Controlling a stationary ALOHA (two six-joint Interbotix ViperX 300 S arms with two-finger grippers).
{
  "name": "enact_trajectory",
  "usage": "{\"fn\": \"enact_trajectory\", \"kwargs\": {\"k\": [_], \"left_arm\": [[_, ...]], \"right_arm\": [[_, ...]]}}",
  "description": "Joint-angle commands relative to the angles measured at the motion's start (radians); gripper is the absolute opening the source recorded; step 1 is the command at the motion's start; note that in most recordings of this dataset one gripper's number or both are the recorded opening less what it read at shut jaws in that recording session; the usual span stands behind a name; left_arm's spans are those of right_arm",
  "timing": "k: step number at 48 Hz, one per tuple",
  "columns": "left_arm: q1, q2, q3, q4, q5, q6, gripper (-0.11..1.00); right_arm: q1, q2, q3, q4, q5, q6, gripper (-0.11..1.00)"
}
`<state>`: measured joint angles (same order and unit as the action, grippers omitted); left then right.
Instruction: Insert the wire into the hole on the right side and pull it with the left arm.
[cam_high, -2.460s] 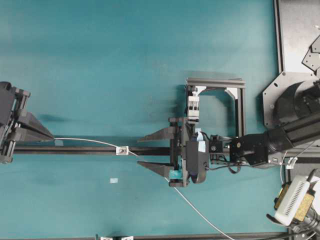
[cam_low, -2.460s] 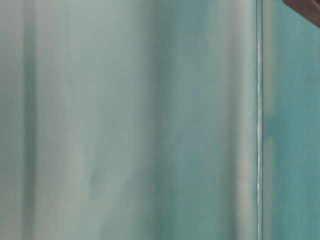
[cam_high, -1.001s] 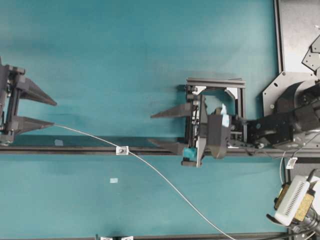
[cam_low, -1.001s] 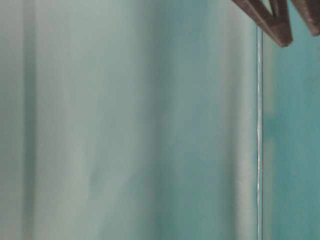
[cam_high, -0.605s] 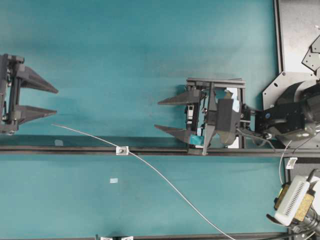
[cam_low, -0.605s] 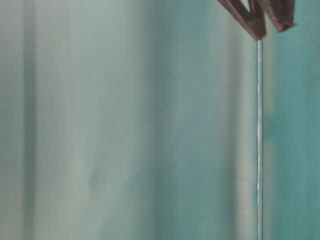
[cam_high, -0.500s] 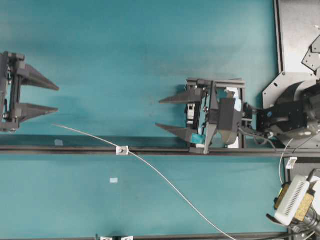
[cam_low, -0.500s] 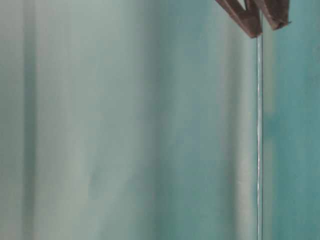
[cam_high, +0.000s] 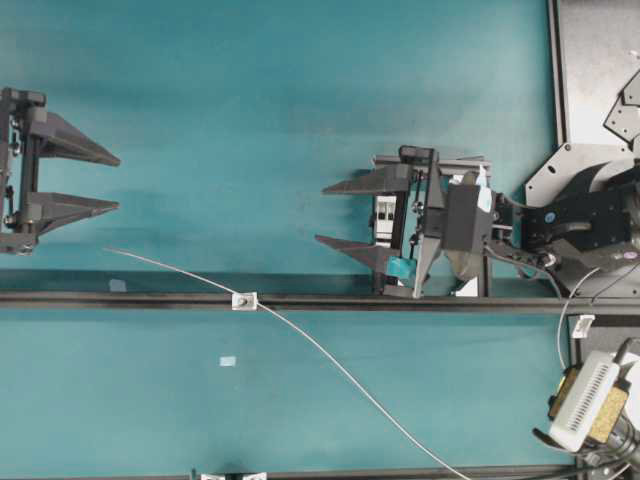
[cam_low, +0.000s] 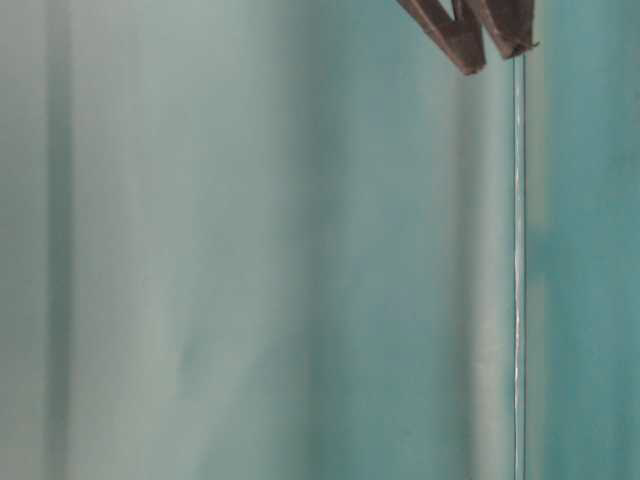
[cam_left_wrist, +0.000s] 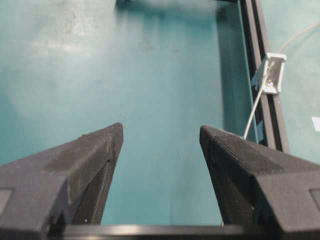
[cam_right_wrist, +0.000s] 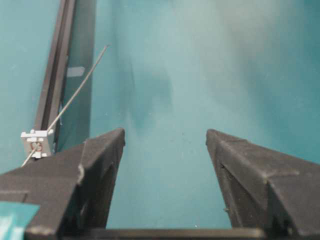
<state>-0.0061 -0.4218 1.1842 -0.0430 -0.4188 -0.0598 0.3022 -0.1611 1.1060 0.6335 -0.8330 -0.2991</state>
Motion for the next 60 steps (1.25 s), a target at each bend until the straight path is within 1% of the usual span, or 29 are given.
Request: {"fn": "enact_trajectory", "kwargs": {"k": [1,35,49,55,60], "left_arm": [[0.008,-0.012,-0.015,0.002,-0.005,0.002,0.98],[0.008,-0.014,-0.009,0.003,-0.006,0.002,0.98],[0.008,-0.012,-0.008,0.002,-0.006,0.0,0.98],[0.008,-0.009,-0.006,0.003,-0.006,-0.002,0.98],[0.006,-0.003,-0.005,0.003,-0.005,-0.003,0.98]], "right_arm": [[-0.005,-0.02,-0.008,-0.003,-0.002,-0.002,0.76],[-0.006,-0.018,-0.005,-0.003,0.0,0.006,0.76],[-0.006,-0.018,-0.005,-0.003,0.0,0.035,0.76],[-0.006,-0.015,-0.005,-0.002,0.014,0.051,0.76],[-0.006,-0.011,-0.011,-0.003,0.031,0.051,0.76]]}}
